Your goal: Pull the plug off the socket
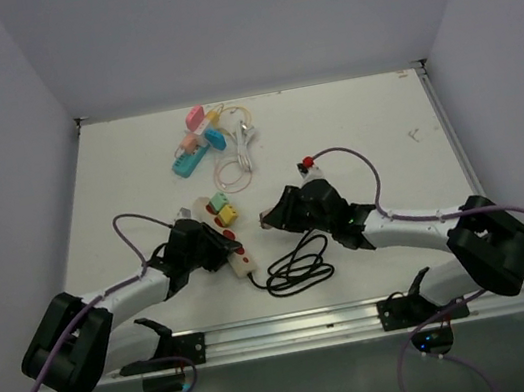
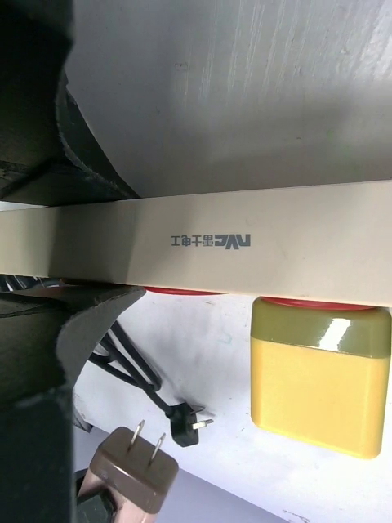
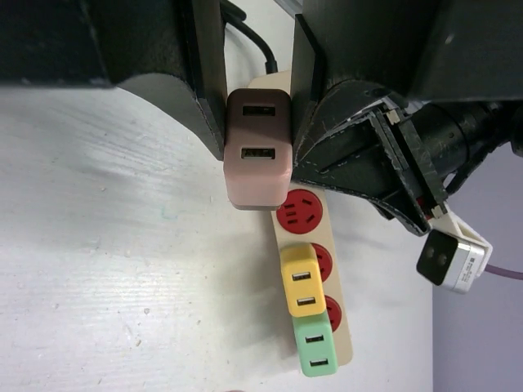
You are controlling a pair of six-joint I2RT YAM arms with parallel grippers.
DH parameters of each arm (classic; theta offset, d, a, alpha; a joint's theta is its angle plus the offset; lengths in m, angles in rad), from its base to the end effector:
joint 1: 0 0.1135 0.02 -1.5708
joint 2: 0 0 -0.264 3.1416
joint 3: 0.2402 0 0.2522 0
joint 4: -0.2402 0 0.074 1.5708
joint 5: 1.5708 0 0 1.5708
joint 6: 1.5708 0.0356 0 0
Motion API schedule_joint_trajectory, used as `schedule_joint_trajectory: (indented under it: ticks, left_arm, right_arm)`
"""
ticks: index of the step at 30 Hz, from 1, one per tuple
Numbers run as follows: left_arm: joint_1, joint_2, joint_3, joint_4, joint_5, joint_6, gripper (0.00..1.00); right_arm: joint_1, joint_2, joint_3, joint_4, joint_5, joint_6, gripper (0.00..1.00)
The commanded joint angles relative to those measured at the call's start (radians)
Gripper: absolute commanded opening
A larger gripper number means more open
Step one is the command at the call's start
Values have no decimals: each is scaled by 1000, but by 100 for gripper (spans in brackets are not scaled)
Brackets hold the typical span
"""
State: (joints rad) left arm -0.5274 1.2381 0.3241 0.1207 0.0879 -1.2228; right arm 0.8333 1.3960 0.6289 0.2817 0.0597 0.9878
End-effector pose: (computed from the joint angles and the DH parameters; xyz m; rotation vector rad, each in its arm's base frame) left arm 0.1779 -0.1072 0.1277 -0.8317 2.4305 -0.8799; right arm 0.1959 0.2125 0.1956 0.2123 2.2216 1.0220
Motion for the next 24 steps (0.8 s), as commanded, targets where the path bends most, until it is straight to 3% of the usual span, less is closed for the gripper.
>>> schedule_joint_trajectory:
  ticks: [1,7,15,19,24]
  left_arm:
    - [12,60,-22,-254,-211,9,0]
    - [12,61,-8,-228,-175,61,0]
    - [12,27,23,-153,-61,253,0]
    - [12,31,23,-96,9,304,0]
    - [12,40,12,-56,64,315,0]
  right_arm:
    - [1,-8,22,-78,29,-34,0]
    - [-120,-58,-77,48,-38,-21,0]
    - [-479,-169,-127,-27,-101,-136,0]
    - [-656,-82,-106,-24,-181,-161,0]
    - [-701,21,-64,27,-299,-167,6]
